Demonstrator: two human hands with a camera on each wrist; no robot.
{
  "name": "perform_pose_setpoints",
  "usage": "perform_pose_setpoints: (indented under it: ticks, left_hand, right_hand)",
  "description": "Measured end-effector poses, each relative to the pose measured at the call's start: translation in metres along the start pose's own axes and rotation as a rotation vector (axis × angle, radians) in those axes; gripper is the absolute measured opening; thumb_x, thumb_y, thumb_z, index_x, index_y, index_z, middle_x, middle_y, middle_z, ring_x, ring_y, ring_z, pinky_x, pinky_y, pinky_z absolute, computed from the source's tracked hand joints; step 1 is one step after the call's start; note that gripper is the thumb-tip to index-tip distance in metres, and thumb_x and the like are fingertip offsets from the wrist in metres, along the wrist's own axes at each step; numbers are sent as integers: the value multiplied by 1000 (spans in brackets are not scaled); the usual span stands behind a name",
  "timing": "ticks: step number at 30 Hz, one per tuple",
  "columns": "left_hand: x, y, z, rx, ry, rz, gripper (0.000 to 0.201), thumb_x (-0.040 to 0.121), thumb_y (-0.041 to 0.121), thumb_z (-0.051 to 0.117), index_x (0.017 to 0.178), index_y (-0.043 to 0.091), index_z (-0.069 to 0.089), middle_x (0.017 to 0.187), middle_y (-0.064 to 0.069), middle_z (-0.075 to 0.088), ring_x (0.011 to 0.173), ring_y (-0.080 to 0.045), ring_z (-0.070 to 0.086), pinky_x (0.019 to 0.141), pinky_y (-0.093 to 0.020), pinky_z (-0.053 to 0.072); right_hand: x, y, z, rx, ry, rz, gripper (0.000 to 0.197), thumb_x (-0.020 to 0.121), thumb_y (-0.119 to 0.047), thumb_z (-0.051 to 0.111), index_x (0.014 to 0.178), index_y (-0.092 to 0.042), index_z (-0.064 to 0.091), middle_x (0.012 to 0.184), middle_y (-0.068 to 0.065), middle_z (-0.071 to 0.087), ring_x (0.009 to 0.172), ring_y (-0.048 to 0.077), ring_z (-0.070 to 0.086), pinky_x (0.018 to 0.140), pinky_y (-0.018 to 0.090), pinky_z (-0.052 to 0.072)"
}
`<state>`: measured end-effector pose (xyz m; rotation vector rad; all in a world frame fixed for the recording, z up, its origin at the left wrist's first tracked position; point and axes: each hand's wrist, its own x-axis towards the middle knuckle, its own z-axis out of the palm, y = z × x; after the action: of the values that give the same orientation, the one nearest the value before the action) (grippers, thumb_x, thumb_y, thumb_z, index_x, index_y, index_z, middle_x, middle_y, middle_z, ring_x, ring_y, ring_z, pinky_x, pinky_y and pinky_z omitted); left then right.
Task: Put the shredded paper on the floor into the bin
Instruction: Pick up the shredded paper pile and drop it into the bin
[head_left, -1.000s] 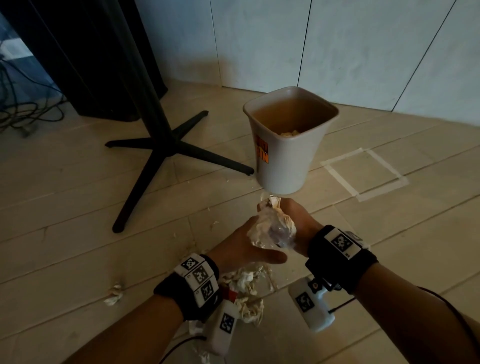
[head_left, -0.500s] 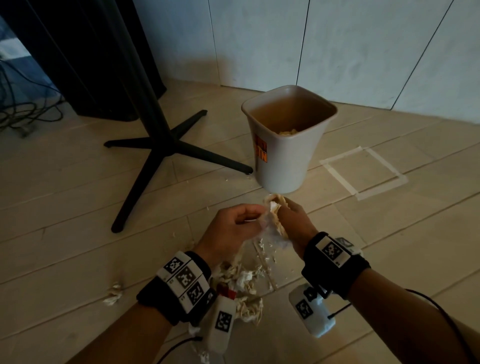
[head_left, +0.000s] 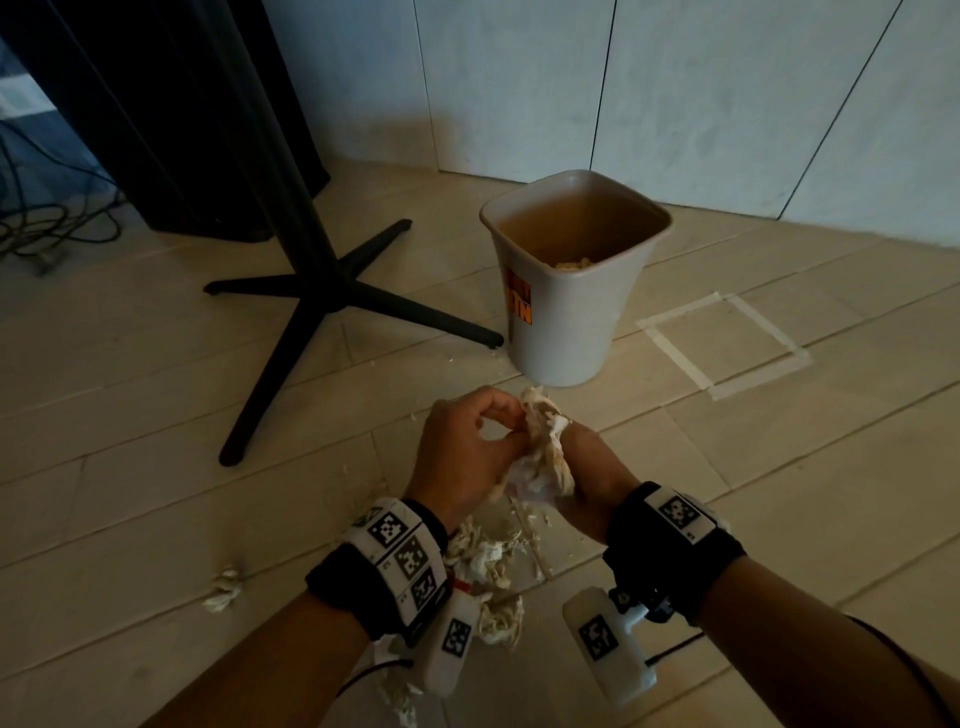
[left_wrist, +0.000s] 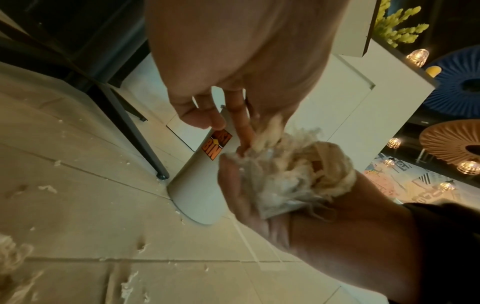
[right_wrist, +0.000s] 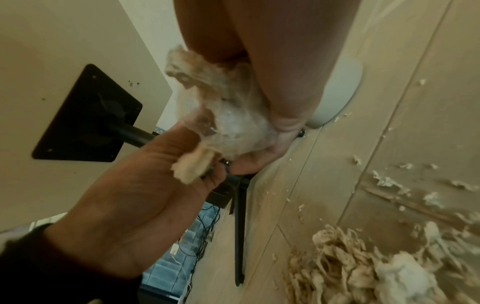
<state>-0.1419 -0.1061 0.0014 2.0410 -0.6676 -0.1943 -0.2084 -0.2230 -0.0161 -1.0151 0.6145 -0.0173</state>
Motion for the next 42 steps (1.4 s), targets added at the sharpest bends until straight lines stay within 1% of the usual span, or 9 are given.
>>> perform_pose_setpoints:
  ticks: [2,5,9,18,22,25,30,36,42]
  left_hand:
    - [4,-4,-1,68,23,-34,26,75,32,81,90,23,62,92,8,62,84,-2,54,72,-21,44]
    - [3,-10,0,-53,-87,-182,21,79,31,78,82,22,59,75,7,61,69,-8,56,62,-23,46]
    - [-7,-13,2,-254,-56,-251,16,84,30,73,80,16,65,69,0,67,60,-12,63,56,-25,50]
    - [-23,-5,-1,-440,-65,-257,23,84,11,74,104,20,70,99,5,76,95,-6,70,81,-21,57]
    - [-21,-2,3,-361,34,-203,21,76,19,82,90,20,67,87,8,71,83,-7,71,71,-22,59]
    - [-19,3,6,-347,82,-178,27,75,17,83,90,15,61,83,1,67,73,-8,69,61,-22,58]
    - [-20,9,11,-464,-58,-231,39,82,13,77,113,20,54,110,4,67,97,-5,69,83,-38,61]
    - [-7,17,3,-711,-126,-233,50,87,-4,64,122,27,46,131,3,56,110,-8,66,88,-29,57]
    - [13,-4,-9,-637,-47,-324,32,89,4,64,115,21,57,114,-6,67,103,-19,66,84,-30,58]
  right_hand:
    - [-2,-4,-7,-28,-20,-28,13,95,-6,53,96,4,62,77,17,68,62,25,67,57,34,58]
    - [-3,-8,-5,-36,1,-65,22,96,0,50,77,-1,61,56,8,65,46,16,62,43,24,52]
    - [1,-9,8,-123,67,-111,21,97,-4,51,79,-3,60,64,15,55,46,19,54,41,23,47]
    - [12,-8,7,-55,127,-20,12,96,-15,47,93,-8,56,70,16,48,47,23,49,41,24,39]
    - [9,-16,7,50,5,147,28,92,-31,37,70,-14,41,60,11,36,48,22,36,48,26,30]
    - [3,-19,4,19,-102,145,32,90,-41,50,83,-9,49,62,10,51,50,22,47,55,29,39]
    - [11,-13,-1,-35,28,-46,47,85,-26,74,119,-1,54,85,15,67,64,24,66,55,33,55]
    - [28,-30,-7,-234,236,-317,9,91,-10,64,91,-18,62,84,12,63,73,32,64,65,49,60]
    - [45,-107,5,-513,242,-581,21,95,-39,57,96,-20,65,81,2,64,59,16,59,46,25,46]
